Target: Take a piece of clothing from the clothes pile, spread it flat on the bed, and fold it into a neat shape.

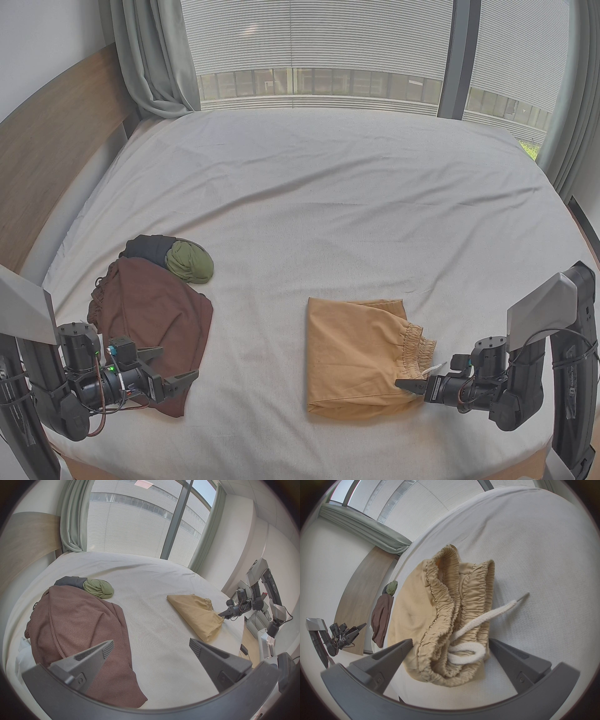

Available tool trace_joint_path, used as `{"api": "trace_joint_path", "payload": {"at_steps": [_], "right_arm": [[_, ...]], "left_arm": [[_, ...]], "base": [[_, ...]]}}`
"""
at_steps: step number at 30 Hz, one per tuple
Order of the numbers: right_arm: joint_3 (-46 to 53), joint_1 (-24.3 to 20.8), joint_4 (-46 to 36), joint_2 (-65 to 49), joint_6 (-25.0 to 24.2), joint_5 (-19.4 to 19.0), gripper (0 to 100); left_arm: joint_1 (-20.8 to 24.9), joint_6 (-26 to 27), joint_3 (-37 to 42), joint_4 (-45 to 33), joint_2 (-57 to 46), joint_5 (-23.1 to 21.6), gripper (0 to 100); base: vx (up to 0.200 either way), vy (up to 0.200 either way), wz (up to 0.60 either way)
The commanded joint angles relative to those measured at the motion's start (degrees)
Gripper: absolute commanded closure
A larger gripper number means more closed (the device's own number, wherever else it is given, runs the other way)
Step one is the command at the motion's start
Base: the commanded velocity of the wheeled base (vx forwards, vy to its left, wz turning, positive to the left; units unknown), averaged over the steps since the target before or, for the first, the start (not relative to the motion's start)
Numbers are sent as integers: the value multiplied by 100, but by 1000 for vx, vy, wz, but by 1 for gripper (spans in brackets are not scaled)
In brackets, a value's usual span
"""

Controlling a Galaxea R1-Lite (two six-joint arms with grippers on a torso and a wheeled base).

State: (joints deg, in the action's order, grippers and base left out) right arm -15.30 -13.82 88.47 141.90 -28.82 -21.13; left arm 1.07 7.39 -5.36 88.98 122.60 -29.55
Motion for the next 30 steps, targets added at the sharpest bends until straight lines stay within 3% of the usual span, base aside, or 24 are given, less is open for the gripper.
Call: {"api": "trace_joint_path", "payload": {"at_steps": [1, 7, 22, 23, 30], "right_arm": [[-87, -103, -5, 119, -62, 12, 0], [-245, -384, 4, 136, -423, 30, 0], [-360, -384, 13, 242, -432, 30, 0], [-360, -384, 13, 242, -432, 30, 100], [-360, -375, 13, 295, -440, 82, 100]], "left_arm": [[-2, 0, 0, 5, 27, 2, 0], [7, 0, 9, 5, 27, 2, 0], [51, 0, 18, 5, 97, 2, 0], [51, 0, 18, 5, 97, 2, 0], [60, 0, 18, 5, 97, 2, 0]], "base": [[0, 0, 0], [0, 0, 0], [0, 0, 0], [0, 0, 0], [0, 0, 0]]}}
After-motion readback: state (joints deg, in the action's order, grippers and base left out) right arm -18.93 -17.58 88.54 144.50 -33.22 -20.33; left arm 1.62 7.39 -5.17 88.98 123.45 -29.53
